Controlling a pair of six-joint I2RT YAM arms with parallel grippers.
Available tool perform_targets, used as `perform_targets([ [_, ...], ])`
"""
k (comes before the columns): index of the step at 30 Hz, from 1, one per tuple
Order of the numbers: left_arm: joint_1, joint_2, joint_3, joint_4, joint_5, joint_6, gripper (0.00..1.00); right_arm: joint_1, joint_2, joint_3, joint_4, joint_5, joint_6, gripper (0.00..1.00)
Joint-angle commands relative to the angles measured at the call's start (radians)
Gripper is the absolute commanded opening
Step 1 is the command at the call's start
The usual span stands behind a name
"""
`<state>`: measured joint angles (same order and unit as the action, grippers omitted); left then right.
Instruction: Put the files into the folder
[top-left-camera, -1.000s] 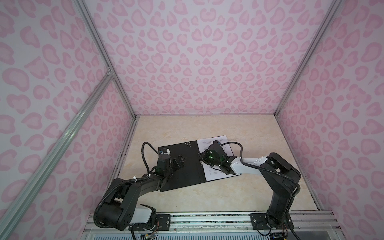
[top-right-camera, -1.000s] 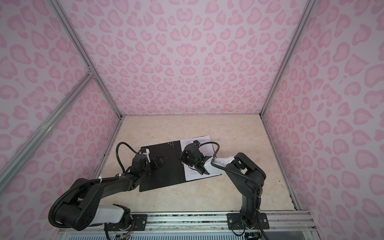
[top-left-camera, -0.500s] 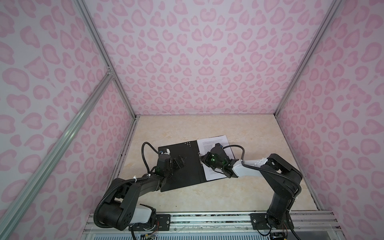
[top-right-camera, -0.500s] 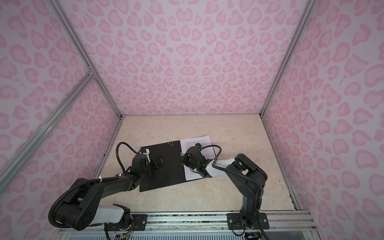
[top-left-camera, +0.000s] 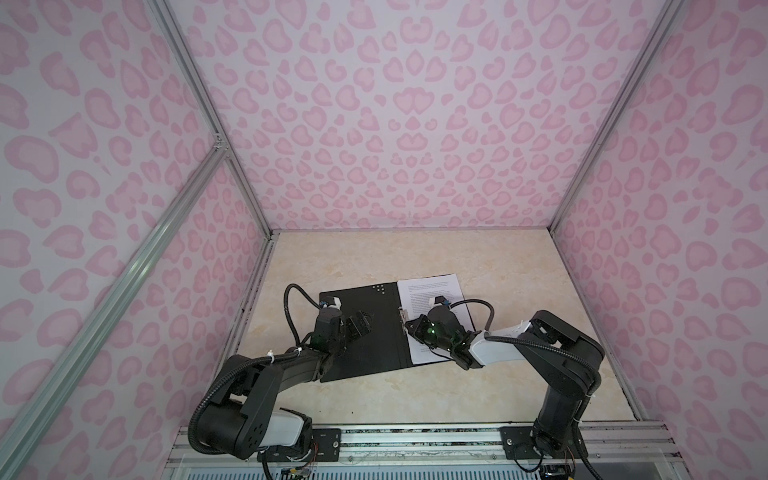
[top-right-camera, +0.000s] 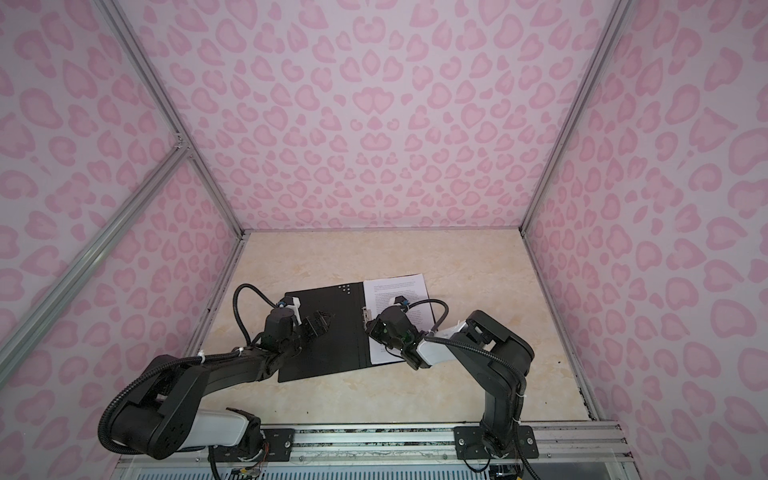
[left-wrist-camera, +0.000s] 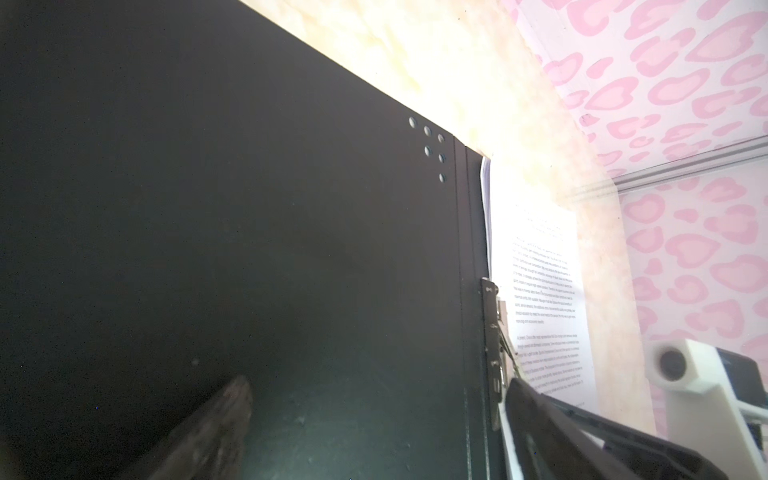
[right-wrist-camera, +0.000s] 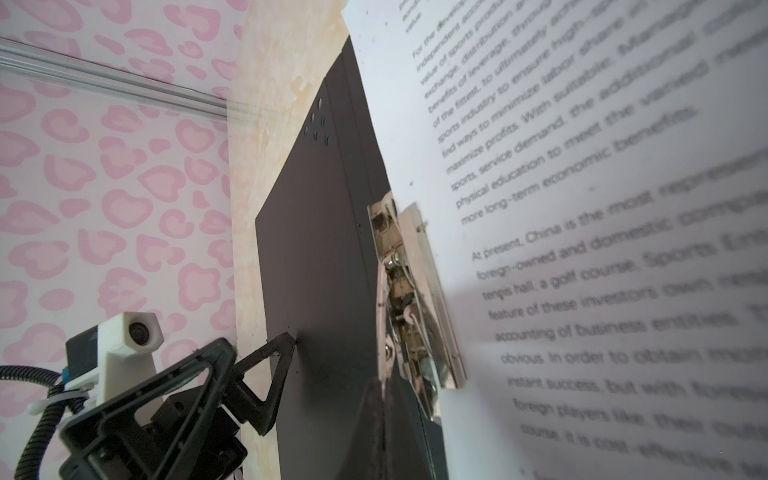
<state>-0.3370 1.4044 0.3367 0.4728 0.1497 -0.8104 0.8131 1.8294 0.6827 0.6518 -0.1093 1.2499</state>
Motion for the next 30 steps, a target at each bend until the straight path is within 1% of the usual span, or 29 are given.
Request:
perform_targets([
  [1, 0.0, 0.024, -0.013, -0.276, 0.0, -0.034, 0.98, 0.006, 0.024, -0.039, -0.04, 0.028, -0.025, 0.0],
  [4, -0.001, 0.028, -0.013, -0.276, -0.001, -0.034, 0.98, 0.014, 0.024, -0.06, -0.057, 0.058, -0.054, 0.0],
  [9, 0.0, 0.034, -0.013, -0.276, -0.005, -0.037, 0.98, 0.041, 0.028, -0.055, -0.151, 0.131, -0.11, 0.0],
  [11, -0.001, 0.034, -0.013, -0.276, -0.006, -0.037, 0.98, 0.044, 0.038, -0.062, -0.162, 0.147, -0.12, 0.0],
  [23, -0.002, 0.034, -0.012, -0.276, -0.016, -0.036, 0.98, 0.068, 0.122, -0.066, -0.193, 0.194, -0.124, 0.0],
  [30, -0.002, 0.037, -0.01, -0.276, -0.013, -0.035, 0.98, 0.095, 0.134, -0.038, -0.274, 0.244, -0.131, 0.0],
])
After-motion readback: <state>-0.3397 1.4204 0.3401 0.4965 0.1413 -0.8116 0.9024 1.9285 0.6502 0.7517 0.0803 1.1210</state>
